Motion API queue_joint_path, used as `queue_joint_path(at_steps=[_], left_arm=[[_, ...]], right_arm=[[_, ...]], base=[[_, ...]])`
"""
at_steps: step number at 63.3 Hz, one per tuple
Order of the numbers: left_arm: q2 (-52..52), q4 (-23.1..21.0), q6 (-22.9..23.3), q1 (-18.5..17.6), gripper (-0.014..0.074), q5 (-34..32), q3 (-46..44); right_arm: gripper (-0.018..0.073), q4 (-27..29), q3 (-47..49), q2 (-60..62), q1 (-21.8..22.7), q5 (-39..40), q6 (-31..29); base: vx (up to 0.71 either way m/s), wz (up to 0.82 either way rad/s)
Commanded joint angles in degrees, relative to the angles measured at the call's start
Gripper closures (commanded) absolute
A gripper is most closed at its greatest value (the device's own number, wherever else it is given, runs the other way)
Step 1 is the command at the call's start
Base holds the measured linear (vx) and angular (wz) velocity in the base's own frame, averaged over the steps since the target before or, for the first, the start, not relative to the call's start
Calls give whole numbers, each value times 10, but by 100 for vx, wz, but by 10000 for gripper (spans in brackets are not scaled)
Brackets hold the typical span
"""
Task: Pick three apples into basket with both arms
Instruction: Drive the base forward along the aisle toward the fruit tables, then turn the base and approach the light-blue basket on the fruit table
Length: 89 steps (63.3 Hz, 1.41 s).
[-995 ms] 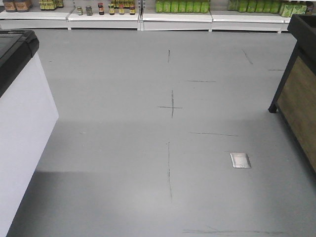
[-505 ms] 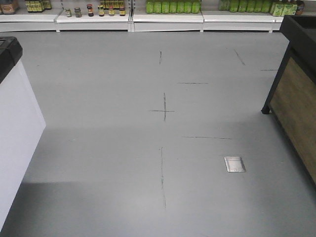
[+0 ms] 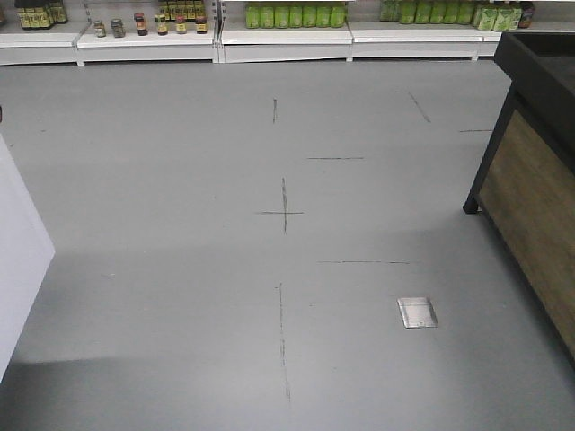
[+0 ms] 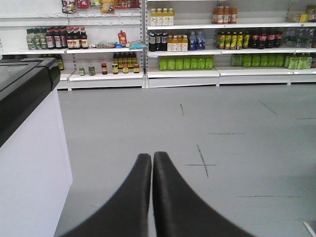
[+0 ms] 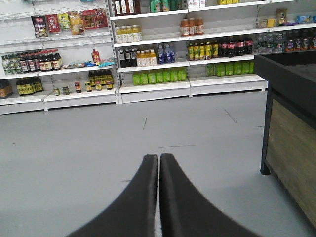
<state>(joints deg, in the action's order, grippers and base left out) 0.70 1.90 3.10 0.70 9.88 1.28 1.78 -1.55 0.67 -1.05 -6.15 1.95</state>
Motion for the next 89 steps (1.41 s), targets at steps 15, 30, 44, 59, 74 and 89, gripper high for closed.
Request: queue_joint_path(at_steps=[15,30,44,59,74,89], left_arm=[[9,0,2,0,603,-41,5],[9,0,2,0,603,-41,5],[9,0,2,0,603,-41,5],[9,0,2,0,603,-41,5],[9,0,2,0,603,-41,5],[9,0,2,0,603,-41,5]], right_arm=[[564,-6,-8,8,4,38,-5],[564,-6,-8,8,4,38,-5],[564,-6,-8,8,4,38,-5],[564,-6,-8,8,4,38,-5],[564,-6,-8,8,4,38,-5],[564,-6,-8,8,4,38,-5]], base=[[17,-13],[18,-14],[19,-15],[18,-22],[16,-33],[14,-47]])
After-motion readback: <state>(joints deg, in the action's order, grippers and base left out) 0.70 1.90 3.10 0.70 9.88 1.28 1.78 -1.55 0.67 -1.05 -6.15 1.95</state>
